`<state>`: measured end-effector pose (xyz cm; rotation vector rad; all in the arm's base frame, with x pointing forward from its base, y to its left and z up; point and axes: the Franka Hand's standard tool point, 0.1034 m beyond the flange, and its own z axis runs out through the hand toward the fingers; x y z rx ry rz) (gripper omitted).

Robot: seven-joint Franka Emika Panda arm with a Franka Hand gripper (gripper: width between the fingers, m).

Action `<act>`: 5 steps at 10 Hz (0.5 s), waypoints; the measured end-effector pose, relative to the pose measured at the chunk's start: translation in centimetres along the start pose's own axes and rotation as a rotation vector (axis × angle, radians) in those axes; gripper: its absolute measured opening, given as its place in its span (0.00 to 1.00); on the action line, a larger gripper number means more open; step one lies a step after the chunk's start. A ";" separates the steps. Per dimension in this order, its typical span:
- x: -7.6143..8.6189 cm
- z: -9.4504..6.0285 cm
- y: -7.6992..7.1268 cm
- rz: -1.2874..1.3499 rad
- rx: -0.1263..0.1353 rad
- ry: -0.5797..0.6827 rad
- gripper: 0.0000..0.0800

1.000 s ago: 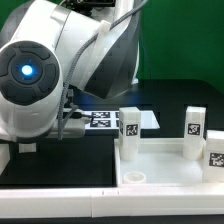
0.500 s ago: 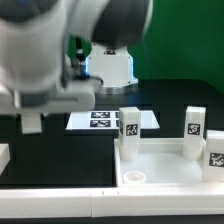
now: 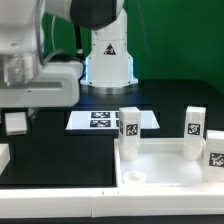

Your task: Assemble square table

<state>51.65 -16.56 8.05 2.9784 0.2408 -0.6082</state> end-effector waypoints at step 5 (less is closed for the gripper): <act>5.5 -6.5 -6.4 0.123 0.030 0.251 0.36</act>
Offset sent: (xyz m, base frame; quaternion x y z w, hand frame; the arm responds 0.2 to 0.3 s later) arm 0.0526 0.0578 0.0306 -0.0187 0.1199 0.0917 0.9884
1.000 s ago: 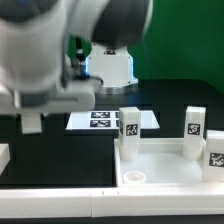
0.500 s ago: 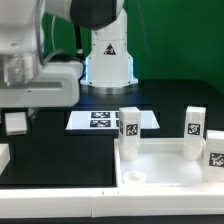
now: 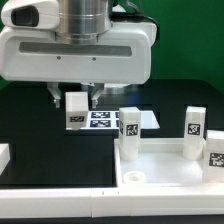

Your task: Assemble square table

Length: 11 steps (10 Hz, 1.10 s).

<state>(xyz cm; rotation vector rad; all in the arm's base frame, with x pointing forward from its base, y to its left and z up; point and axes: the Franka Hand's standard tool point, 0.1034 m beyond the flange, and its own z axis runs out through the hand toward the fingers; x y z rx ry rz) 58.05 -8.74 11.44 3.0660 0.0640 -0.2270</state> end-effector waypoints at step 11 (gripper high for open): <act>2.6 -3.9 -1.9 0.071 -0.054 0.610 0.36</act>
Offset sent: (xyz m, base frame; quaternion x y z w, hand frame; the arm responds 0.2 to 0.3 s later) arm -0.0084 0.0451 0.0016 0.1337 0.1505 0.0571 0.9779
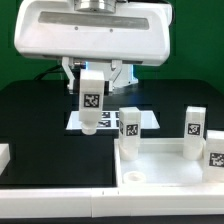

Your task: Assemble square table

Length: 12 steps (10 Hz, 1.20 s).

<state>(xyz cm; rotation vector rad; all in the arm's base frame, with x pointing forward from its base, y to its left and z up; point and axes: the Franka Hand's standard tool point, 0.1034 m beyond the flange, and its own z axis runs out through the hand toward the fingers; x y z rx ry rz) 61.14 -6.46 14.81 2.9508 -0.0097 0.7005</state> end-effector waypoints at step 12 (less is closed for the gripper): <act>0.8 0.8 -5.5 0.175 0.069 0.020 0.36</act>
Offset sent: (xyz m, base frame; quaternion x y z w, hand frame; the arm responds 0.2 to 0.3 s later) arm 0.0280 0.0459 -0.0053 0.1332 0.0440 0.0716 0.9875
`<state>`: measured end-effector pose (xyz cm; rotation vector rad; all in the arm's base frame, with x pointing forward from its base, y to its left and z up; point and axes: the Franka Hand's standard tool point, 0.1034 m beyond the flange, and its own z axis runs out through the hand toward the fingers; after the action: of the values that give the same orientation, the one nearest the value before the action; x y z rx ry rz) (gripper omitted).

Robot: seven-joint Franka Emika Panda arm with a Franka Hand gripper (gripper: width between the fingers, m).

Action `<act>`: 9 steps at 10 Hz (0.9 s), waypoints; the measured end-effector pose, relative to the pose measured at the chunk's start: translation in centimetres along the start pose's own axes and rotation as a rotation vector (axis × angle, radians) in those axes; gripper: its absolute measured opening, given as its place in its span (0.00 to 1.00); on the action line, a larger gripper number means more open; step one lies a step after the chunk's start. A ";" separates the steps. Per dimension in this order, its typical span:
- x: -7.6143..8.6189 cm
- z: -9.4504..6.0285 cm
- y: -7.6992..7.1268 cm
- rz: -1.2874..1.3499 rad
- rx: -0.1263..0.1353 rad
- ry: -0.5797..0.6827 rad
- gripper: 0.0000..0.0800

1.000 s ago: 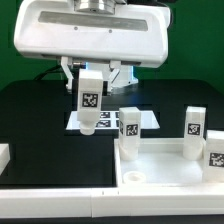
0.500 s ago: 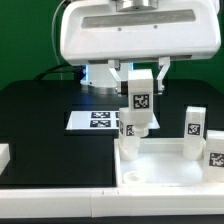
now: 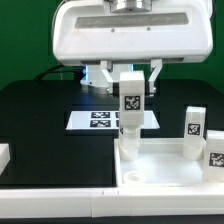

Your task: Assemble square table

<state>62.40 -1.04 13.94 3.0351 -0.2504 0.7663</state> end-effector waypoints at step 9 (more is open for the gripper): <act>-1.6 1.6 -1.2 -0.004 -0.004 0.041 0.36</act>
Offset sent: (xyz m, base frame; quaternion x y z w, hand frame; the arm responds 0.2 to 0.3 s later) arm 0.0000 0.0000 0.0000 0.0000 0.0000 0.0000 1.0000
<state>61.95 0.36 11.78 3.0115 -0.2445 0.8250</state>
